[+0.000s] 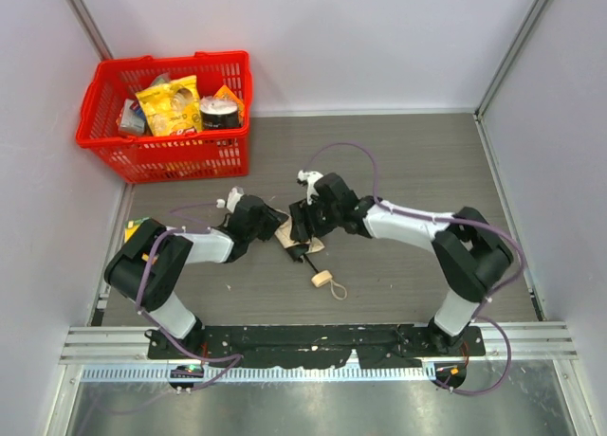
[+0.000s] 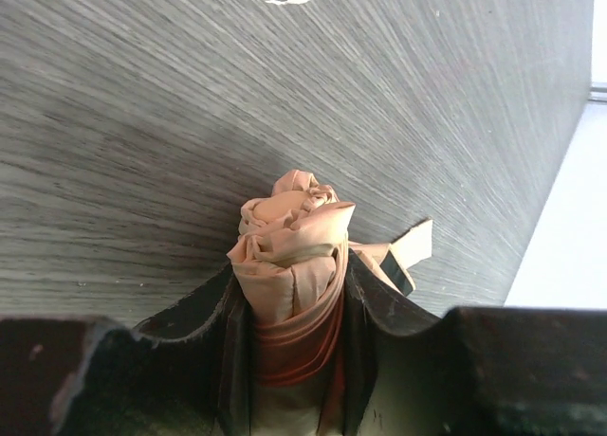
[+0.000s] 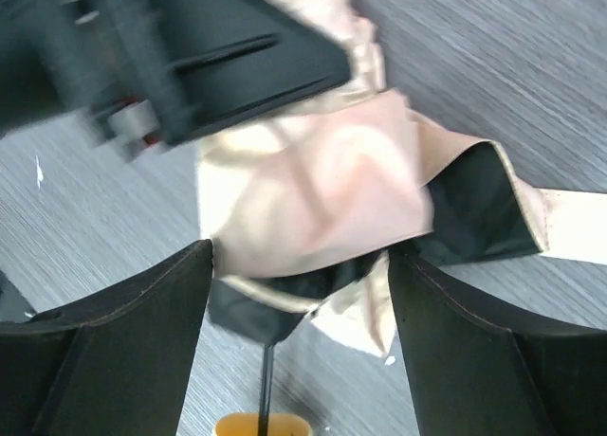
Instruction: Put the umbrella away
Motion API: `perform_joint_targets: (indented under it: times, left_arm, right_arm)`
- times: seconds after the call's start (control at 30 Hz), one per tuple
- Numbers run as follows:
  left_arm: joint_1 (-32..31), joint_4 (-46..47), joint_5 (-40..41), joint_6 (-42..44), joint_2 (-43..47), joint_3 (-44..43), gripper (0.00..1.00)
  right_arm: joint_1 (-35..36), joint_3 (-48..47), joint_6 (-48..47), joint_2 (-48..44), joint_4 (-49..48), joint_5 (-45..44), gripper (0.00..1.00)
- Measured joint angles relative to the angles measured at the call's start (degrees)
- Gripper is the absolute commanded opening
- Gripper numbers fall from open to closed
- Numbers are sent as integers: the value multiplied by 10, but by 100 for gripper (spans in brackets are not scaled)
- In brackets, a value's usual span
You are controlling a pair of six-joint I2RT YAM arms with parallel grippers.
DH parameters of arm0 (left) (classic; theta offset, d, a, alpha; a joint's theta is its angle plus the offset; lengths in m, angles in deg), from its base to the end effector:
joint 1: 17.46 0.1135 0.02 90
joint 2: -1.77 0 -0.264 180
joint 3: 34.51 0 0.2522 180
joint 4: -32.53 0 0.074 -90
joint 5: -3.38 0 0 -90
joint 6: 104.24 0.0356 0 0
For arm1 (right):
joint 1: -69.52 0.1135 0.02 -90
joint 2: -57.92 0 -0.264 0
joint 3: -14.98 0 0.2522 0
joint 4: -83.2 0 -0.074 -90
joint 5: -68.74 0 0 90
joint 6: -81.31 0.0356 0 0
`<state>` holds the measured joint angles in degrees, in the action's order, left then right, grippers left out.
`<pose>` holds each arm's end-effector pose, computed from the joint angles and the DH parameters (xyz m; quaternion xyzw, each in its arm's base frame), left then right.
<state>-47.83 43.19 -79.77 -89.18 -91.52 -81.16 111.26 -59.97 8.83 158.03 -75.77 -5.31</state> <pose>0.2582 -0.1464 0.1295 -0.3624 0.8126 -0.3281 0.3173 0.2692 0.2533 0.1881 -0.2434 0.8875 0.2946 0.2575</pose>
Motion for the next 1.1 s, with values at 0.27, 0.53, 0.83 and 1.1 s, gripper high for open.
perform_joint_targets:
  times: [0.27,0.53,0.83,1.1]
  left_arm:
    - [-5,-92,15,-20,3,-40,0]
    - [-12,-134,28,-38,3,-59,0]
    - [-13,-139,29,-45,3,-61,0]
    - [-13,-146,29,-56,3,-63,0]
  right_arm:
    - [137,113,-139,-112,-151,-189,82]
    - [142,121,-252,-46,-257,-242,82]
    - [175,129,-290,-129,-224,-269,82]
    - [139,115,-279,-124,-230,-223,82]
